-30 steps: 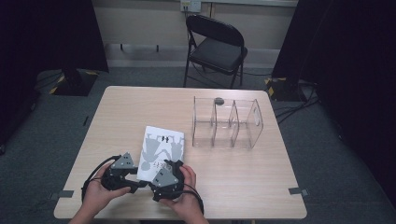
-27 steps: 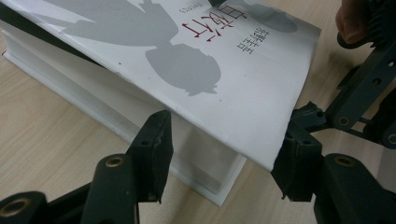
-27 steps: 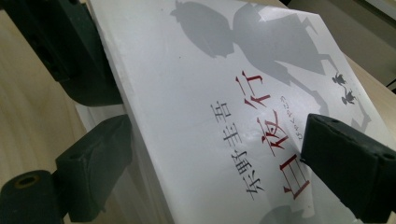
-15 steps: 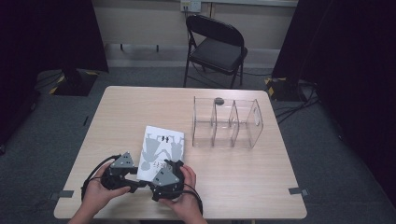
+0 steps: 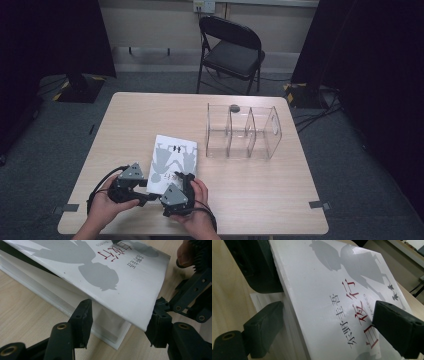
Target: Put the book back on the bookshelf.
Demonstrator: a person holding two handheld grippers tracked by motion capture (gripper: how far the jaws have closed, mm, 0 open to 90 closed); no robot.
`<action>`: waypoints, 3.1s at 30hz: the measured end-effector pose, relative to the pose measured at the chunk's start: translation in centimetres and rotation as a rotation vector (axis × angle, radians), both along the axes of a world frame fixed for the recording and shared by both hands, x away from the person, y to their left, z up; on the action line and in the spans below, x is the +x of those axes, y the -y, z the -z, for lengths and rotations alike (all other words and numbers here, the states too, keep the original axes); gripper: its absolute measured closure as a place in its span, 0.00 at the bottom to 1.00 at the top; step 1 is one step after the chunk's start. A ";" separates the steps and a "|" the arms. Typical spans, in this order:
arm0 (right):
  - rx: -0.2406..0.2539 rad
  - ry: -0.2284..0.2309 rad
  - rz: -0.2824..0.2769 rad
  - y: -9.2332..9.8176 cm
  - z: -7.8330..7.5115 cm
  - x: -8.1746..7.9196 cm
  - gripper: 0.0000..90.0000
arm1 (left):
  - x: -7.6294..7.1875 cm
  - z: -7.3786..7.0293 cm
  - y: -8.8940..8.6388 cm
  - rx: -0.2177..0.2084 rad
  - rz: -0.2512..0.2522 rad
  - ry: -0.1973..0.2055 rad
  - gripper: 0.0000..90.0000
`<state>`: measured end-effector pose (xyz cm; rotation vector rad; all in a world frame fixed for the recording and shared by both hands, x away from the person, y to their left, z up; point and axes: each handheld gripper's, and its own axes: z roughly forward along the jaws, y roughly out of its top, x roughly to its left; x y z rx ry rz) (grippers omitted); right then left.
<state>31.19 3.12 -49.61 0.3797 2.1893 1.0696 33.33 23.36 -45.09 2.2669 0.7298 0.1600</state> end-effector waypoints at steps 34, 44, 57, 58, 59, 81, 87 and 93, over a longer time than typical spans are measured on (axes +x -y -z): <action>-0.115 0.046 -0.043 0.8 -1.4 -0.3 0.42 | -0.6 0.4 -1.2 0.035 -0.004 0.005 0.29; -0.117 0.043 -0.039 0.9 -2.0 -0.4 0.45 | -0.6 1.6 -1.2 0.059 0.016 -0.003 0.32; -0.114 0.033 -0.029 0.9 -2.3 -0.3 0.46 | -0.7 2.1 -1.2 0.050 0.046 0.008 0.31; -0.116 0.034 -0.028 0.8 -2.3 -0.4 0.46 | -0.8 2.2 -1.2 0.052 0.042 0.011 0.31; -0.120 0.037 -0.031 0.8 -2.4 -0.3 0.46 | -0.8 2.2 -1.3 0.055 0.045 0.014 0.32; -0.137 0.003 -0.014 1.0 -3.8 -0.2 0.51 | -0.3 2.8 -2.5 0.064 0.020 0.022 0.26; -0.149 -0.002 -0.008 1.1 -4.5 -0.1 0.53 | -0.3 2.9 -2.4 0.075 0.017 0.029 0.22; -0.137 -0.010 0.000 1.3 -5.3 0.1 0.55 | -0.2 3.2 -2.4 0.093 0.013 0.035 0.21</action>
